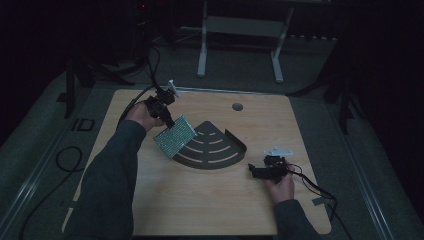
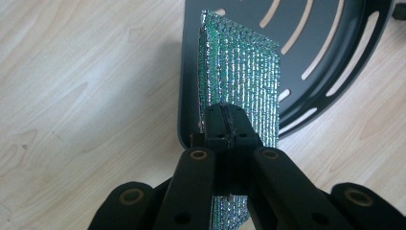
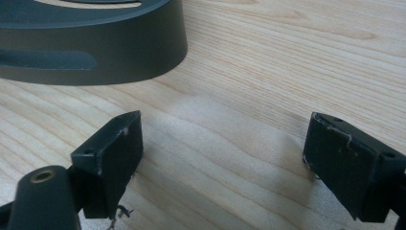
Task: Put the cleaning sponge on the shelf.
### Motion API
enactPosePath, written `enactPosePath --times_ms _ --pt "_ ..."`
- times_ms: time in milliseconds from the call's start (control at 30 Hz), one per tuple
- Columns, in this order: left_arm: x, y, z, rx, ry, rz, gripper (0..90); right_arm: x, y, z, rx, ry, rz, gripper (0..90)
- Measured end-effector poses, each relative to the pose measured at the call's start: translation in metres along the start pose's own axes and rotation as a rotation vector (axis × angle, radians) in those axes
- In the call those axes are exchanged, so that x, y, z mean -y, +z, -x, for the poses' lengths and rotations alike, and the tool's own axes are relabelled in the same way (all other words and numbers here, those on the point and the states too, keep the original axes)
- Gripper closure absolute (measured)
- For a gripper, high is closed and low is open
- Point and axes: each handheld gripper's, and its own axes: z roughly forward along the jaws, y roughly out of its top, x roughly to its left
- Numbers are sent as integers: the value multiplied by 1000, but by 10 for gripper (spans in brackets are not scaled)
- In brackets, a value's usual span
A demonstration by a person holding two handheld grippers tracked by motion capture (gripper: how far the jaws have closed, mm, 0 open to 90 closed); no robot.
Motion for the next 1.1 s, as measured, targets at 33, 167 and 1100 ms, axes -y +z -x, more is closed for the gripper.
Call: enactPosePath --times_ms 33,167,1100 --pt "-1 0 0 -1 1 1 900 0 0 0 0 1 -1 131" --pt "-6 3 0 -5 -6 10 900 0 0 0 -1 1 -1 131" --pt "-30 26 -1 6 -20 15 900 0 0 0 -1 2 -1 131"
